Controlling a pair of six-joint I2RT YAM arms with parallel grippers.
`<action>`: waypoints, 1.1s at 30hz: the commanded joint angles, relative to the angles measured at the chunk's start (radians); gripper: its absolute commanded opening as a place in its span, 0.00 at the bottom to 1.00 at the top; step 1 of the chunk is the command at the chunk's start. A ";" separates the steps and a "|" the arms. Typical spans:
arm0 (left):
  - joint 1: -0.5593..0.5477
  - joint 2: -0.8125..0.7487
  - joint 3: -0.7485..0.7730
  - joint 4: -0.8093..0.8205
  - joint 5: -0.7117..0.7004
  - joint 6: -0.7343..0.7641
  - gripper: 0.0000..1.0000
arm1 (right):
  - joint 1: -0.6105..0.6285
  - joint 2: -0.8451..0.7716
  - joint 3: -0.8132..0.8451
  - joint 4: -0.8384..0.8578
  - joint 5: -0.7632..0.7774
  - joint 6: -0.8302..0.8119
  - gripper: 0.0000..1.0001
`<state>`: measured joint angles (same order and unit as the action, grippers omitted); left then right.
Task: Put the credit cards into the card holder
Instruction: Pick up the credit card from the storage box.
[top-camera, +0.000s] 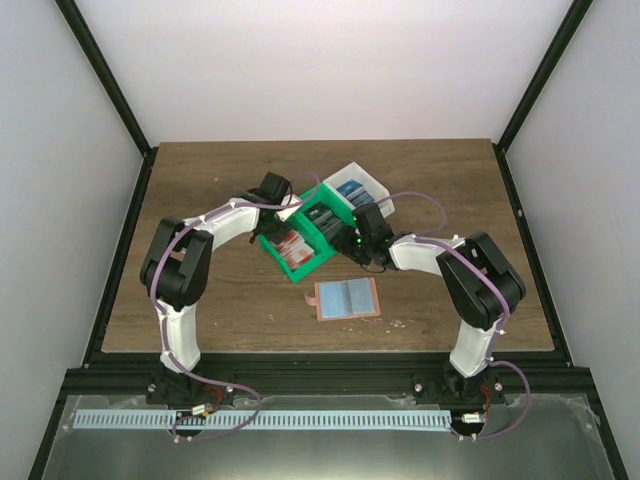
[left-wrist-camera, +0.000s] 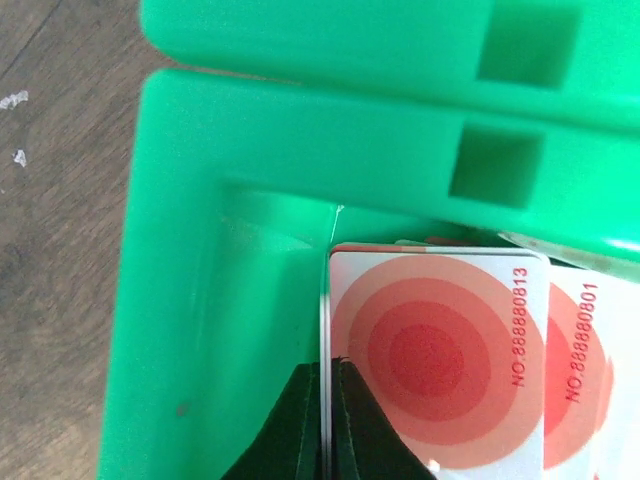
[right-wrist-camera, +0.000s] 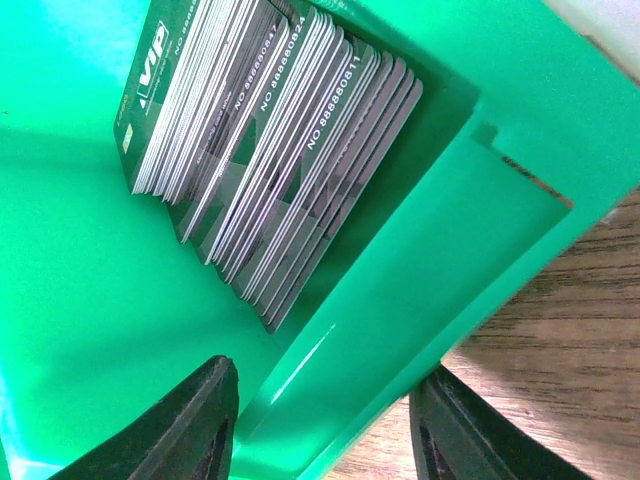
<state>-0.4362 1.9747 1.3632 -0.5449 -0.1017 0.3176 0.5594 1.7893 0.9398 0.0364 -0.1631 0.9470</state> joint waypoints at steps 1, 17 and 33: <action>0.014 -0.089 0.020 -0.043 0.045 -0.015 0.00 | -0.004 -0.016 0.015 -0.050 0.003 -0.068 0.48; 0.012 -0.421 -0.037 0.001 0.287 -0.282 0.00 | -0.041 -0.275 -0.029 0.145 -0.347 -0.291 0.72; 0.051 -0.685 -0.287 0.511 0.796 -1.107 0.00 | 0.005 -0.268 -0.012 0.597 -0.885 -0.020 0.77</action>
<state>-0.3973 1.2926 1.1202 -0.1825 0.5613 -0.6022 0.5480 1.4986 0.9005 0.4789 -0.9230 0.8055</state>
